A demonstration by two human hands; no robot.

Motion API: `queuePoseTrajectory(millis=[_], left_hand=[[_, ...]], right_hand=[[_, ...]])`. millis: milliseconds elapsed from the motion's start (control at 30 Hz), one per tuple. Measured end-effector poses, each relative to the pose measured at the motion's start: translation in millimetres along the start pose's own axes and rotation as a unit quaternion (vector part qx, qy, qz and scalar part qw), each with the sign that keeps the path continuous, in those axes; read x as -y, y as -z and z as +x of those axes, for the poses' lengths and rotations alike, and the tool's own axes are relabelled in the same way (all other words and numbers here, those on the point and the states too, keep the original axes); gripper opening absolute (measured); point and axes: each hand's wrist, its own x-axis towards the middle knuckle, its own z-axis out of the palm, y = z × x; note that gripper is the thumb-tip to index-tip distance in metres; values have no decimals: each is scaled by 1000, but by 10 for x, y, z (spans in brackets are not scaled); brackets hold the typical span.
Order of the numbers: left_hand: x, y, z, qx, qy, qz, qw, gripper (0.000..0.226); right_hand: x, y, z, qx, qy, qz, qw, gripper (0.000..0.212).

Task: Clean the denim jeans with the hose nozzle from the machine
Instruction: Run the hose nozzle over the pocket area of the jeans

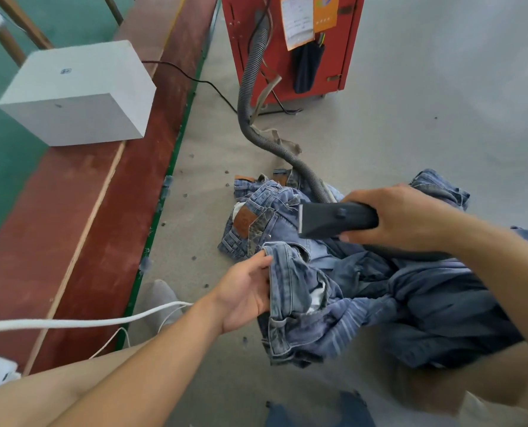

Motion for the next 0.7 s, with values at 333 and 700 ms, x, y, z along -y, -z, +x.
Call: queuePoseTrajectory(millis=[333, 700], left_hand=[[-42, -54, 94, 19, 7, 13, 1000, 59], [-158, 320, 314, -140, -102, -197, 965, 47]], right_hand=[[214, -371, -5, 49, 20, -79, 995, 38], [-164, -104, -147, 11, -58, -72, 996, 36]])
